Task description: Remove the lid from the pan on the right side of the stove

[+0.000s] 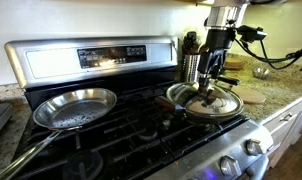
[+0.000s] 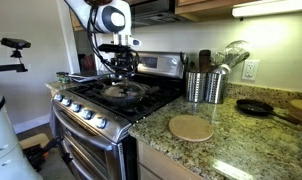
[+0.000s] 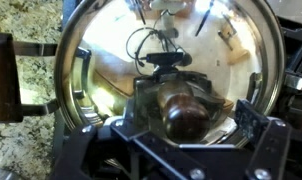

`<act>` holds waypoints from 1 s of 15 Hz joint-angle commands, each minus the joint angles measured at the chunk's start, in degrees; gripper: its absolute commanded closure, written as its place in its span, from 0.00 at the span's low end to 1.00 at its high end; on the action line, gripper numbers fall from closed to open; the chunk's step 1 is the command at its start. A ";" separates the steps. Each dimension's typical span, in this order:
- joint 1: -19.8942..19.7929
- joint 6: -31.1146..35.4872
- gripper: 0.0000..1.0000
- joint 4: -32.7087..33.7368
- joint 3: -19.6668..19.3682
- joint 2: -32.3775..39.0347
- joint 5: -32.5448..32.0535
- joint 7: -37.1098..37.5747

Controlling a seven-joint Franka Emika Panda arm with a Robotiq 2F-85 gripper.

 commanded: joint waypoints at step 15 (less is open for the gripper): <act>0.03 -9.77 0.79 7.73 -0.38 4.47 -1.89 6.89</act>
